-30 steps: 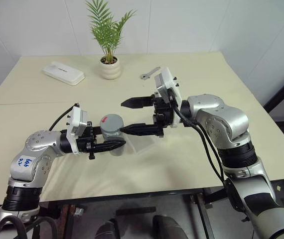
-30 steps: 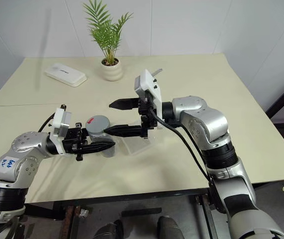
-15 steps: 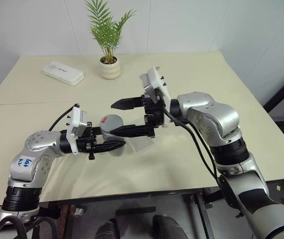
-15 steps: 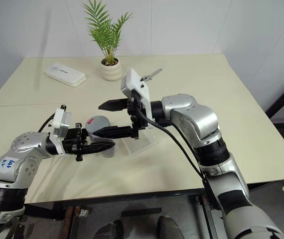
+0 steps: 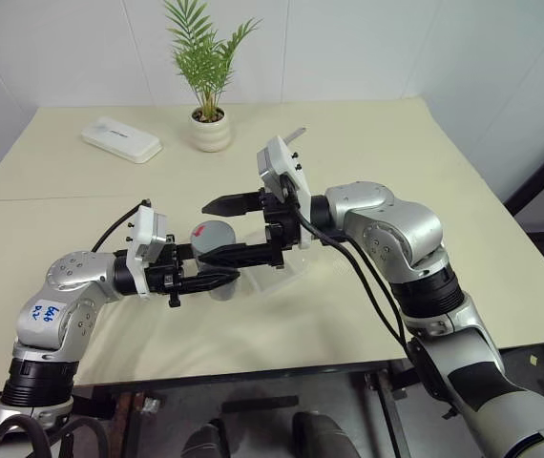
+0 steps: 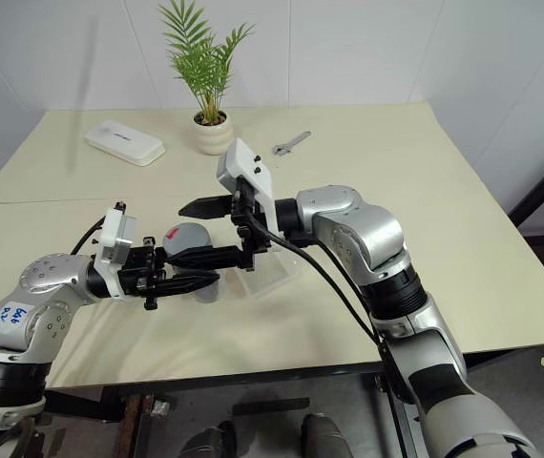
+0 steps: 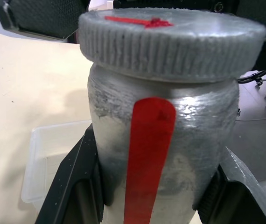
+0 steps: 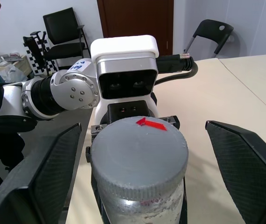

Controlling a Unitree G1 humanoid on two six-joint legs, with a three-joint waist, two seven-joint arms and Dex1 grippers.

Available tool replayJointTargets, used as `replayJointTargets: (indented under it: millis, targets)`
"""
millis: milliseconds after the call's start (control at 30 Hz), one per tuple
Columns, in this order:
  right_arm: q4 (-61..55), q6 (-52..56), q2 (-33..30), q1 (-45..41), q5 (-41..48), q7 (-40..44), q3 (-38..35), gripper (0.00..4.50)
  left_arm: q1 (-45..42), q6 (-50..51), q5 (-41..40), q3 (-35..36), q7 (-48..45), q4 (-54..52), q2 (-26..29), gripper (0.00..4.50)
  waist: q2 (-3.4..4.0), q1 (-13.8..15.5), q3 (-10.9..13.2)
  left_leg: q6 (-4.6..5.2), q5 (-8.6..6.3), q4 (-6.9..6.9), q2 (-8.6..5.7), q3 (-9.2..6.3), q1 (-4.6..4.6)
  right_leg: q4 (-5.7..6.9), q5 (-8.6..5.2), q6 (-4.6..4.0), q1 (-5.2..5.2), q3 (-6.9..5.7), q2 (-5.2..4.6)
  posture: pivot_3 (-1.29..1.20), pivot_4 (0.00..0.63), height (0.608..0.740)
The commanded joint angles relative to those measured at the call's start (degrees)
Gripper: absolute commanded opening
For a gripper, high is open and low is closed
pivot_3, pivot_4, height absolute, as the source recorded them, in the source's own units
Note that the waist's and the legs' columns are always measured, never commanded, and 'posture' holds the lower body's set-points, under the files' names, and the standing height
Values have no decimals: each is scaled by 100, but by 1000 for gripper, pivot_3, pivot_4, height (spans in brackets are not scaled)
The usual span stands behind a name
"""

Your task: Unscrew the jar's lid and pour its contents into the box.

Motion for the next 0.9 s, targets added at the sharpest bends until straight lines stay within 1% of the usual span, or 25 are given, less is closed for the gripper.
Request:
replayJointTargets:
  millis: [33,100,133,267,333,400,433,533,633,700,800,867,900]
  targets:
    - [-206,-33,65,-84,28,-3,-39,3313,-15,-30,-89,74,22,-229,13,1945,0,0,0,0,0,0,0,0,0,0,0,0,0,0,0,0,150,740]
    - [-178,-17,118,-98,67,-60,-93,2595,-16,-33,-93,68,25,-222,14,1945,0,1,0,0,0,0,0,0,0,0,0,0,0,0,0,0,150,740]
    - [-184,8,139,-99,96,-90,-125,2542,-8,-30,-97,69,32,-235,13,1945,0,2,0,0,0,-1,0,0,0,0,0,0,0,0,0,0,150,740]
    - [-234,257,373,-149,758,-214,-763,2542,29,-27,-104,74,40,-258,12,1945,0,-1,0,0,0,-1,0,0,-1,1,0,0,-2,0,0,0,150,740]
    - [-343,482,418,-111,1360,-328,-1322,2542,100,-37,-98,97,37,-275,19,1945,0,12,0,0,0,-4,1,0,-1,1,0,0,-2,0,0,0,150,740]
    - [-374,621,367,-35,1667,-628,-1775,2542,178,-37,-100,132,48,-303,34,1945,-5,25,-3,0,0,-7,-1,1,-2,-1,0,0,-2,0,-1,0,150,740]
    - [-399,679,327,1,1732,-747,-1878,2542,212,-35,-108,144,60,-330,39,1945,-6,27,-3,0,0,-7,0,-1,-3,-5,0,0,0,-1,0,0,150,740]
    - [-350,296,-287,473,1184,-958,-2086,2542,327,-35,-143,250,131,-383,59,1945,-8,30,-5,0,0,-7,-2,0,-2,-10,0,1,2,-1,-4,0,150,740]
    - [105,-384,-896,1018,563,-1258,-2427,2542,391,-31,-184,369,207,-382,50,1945,-8,52,-5,1,-2,-7,-10,-2,0,-18,-1,-1,9,-3,-15,0,150,740]
    - [569,-1001,-1274,1442,147,-1316,-2638,2542,392,-19,-216,429,256,-359,32,1945,-8,62,-5,6,-4,-8,-19,2,-2,-25,-1,-3,9,1,-23,0,150,740]
    - [1325,-1890,-1617,2007,-331,-1376,-2874,2542,359,35,-267,446,305,-319,13,1945,-8,67,-5,15,-9,-9,-21,4,-1,-36,0,0,16,1,-22,0,150,740]
    - [2297,-2934,-1795,2479,-952,-1578,-2879,2542,230,109,-307,401,267,-233,10,1945,-4,-29,-2,15,-9,-9,-18,8,0,-33,2,4,13,7,-16,0,150,740]
    - [2665,-3322,-1829,2628,-1185,-1668,-2850,2542,167,131,-315,377,245,-193,10,1945,-13,8,-8,15,-9,-12,-10,7,14,-22,4,9,18,18,1,0,150,740]
